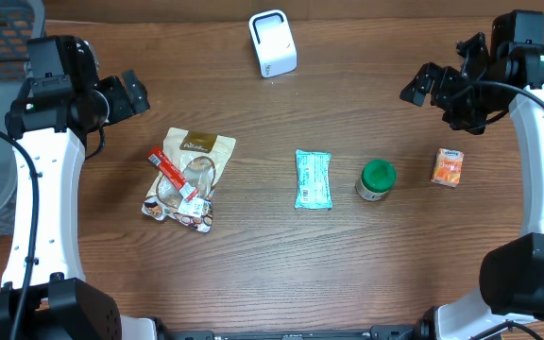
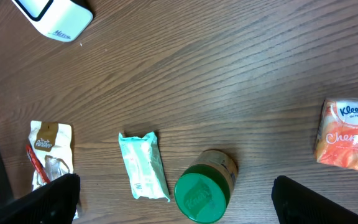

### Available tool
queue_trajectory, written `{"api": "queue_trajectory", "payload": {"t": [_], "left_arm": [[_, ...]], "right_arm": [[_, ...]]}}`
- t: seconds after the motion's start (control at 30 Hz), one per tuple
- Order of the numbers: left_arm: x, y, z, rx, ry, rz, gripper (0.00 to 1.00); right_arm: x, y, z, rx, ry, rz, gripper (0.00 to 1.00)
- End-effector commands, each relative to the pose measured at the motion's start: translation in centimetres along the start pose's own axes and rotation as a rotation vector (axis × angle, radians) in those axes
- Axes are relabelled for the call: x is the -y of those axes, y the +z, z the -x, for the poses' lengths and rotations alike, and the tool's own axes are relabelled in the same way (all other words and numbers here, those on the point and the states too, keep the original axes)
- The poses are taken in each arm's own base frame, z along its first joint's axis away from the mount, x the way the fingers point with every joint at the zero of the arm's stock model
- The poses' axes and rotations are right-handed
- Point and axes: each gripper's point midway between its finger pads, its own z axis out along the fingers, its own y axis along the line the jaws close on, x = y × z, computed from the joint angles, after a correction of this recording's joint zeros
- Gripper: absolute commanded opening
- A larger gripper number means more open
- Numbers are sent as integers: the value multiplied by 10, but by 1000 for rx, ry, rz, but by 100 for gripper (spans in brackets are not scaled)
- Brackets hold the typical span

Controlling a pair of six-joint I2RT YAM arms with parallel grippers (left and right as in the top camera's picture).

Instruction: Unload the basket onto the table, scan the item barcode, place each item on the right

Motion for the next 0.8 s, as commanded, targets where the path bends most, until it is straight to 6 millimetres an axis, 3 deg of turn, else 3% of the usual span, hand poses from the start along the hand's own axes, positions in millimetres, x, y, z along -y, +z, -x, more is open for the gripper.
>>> {"api": "queue_trajectory", "payload": {"t": [0.0, 0.5, 0.67, 0.77], "left_arm": [[4, -10, 10, 33, -11, -15, 100], [4, -10, 10, 33, -11, -15, 100], [4, -10, 10, 33, -11, -15, 100], [4, -10, 10, 33, -12, -15, 100]], "right_arm": [[-4, -4, 4, 17, -4, 12, 100], [-4, -4, 4, 19, -6, 11, 100], [4, -5, 16, 72, -19, -40, 100], [-6, -5, 18, 75, -27, 16, 100]]}}
